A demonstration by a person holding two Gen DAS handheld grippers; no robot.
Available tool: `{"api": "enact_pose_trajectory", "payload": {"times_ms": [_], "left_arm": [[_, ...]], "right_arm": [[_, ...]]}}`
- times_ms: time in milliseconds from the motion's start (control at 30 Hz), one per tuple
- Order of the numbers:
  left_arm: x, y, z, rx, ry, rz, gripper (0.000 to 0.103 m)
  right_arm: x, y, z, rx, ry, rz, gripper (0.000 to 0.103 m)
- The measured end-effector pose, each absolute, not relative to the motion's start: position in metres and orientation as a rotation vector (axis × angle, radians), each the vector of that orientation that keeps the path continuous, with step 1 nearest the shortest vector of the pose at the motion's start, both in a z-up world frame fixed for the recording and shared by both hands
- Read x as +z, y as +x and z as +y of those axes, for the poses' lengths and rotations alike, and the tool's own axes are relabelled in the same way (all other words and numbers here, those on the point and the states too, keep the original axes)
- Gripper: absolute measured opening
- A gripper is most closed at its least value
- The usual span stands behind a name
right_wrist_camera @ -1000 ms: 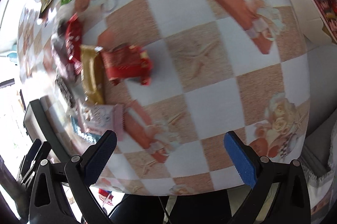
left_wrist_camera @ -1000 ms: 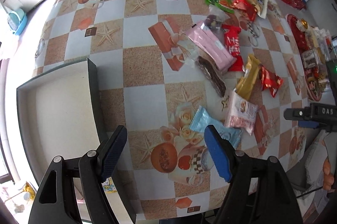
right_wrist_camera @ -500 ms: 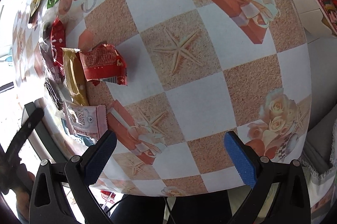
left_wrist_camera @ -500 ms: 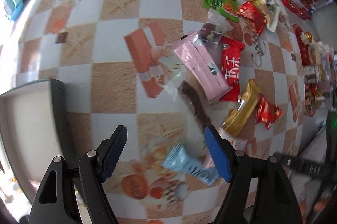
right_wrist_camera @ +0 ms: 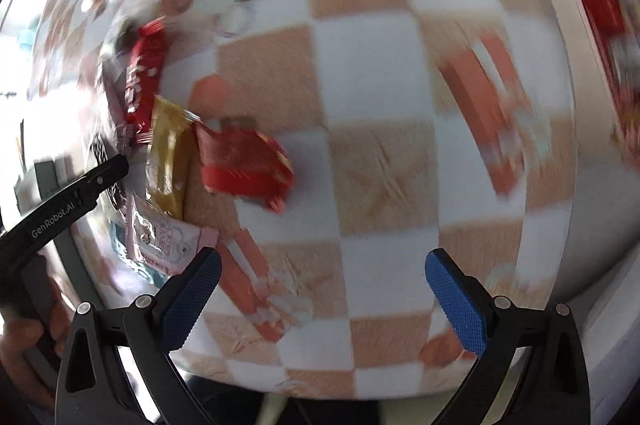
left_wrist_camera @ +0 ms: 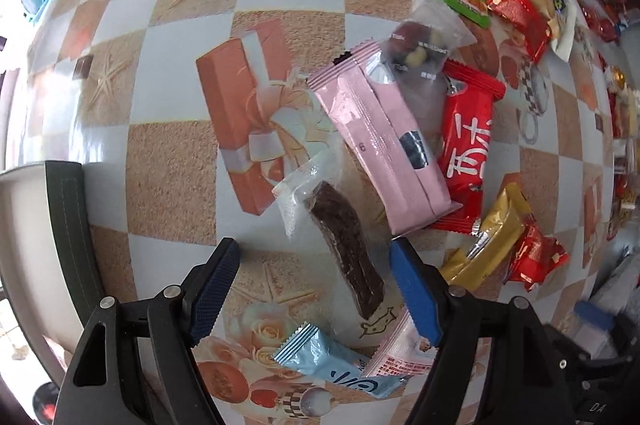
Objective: Organize snacks
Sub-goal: 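Move both grippers back over the snack pile toward the jerky and red wrapper, then grasp the clear jerky bag with the left gripper while the right grasps the red wrapper snack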
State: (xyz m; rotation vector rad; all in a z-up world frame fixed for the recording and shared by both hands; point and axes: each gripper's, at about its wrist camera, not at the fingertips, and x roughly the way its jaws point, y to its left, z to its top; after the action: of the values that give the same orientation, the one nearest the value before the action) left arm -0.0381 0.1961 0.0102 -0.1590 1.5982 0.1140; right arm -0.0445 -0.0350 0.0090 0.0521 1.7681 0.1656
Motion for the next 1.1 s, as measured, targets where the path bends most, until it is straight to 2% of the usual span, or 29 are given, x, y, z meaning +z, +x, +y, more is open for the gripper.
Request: {"api": "enact_pose_trajectory", "payload": {"times_ms": [233,367,467,500,533,567,600,633,667,733,900,1100], "left_arm": [[0.007,-0.029,0.180,0.121,-0.121,1.599,0.083],[0.004,-0.028,0.172,0.131,-0.130,1.598,0.084],[0.001,-0.029,0.169,0.125,-0.130,1.602,0.083],[0.000,-0.030,0.170,0.122,-0.128,1.602,0.081],[0.002,-0.030,0.171,0.113,-0.122,1.598,0.075],[0.005,-0.031,0.172,0.106,-0.114,1.594,0.066],[0.008,-0.031,0.171,0.096,-0.104,1.588,0.059],[0.011,-0.031,0.171,0.085,-0.097,1.588,0.050],[0.012,-0.032,0.170,0.073,-0.091,1.587,0.043],[0.014,-0.032,0.170,0.048,-0.092,1.587,0.040],[0.034,-0.043,0.174,-0.005,-0.073,1.529,0.039],[0.062,-0.061,0.179,-0.048,-0.057,1.470,0.039]], "right_arm": [[-0.002,-0.026,0.027,0.396,-0.438,1.673,0.102],[-0.011,-0.023,0.045,0.485,-0.522,1.658,0.102],[-0.010,-0.022,0.052,0.497,-0.487,1.663,0.080],[-0.007,-0.021,0.055,0.490,-0.482,1.661,0.067],[-0.003,-0.022,0.057,0.488,-0.482,1.656,0.060],[0.000,-0.022,0.058,0.486,-0.480,1.656,0.046],[0.001,-0.022,0.057,0.478,-0.470,1.663,0.037],[0.002,-0.022,0.055,0.466,-0.459,1.667,0.035],[0.004,-0.024,0.050,0.450,-0.435,1.671,0.034],[0.006,-0.028,0.037,0.428,-0.358,1.690,0.034],[0.019,-0.032,0.002,0.354,-0.109,1.718,0.034],[0.034,-0.038,-0.028,0.307,0.042,1.730,0.034]]}}
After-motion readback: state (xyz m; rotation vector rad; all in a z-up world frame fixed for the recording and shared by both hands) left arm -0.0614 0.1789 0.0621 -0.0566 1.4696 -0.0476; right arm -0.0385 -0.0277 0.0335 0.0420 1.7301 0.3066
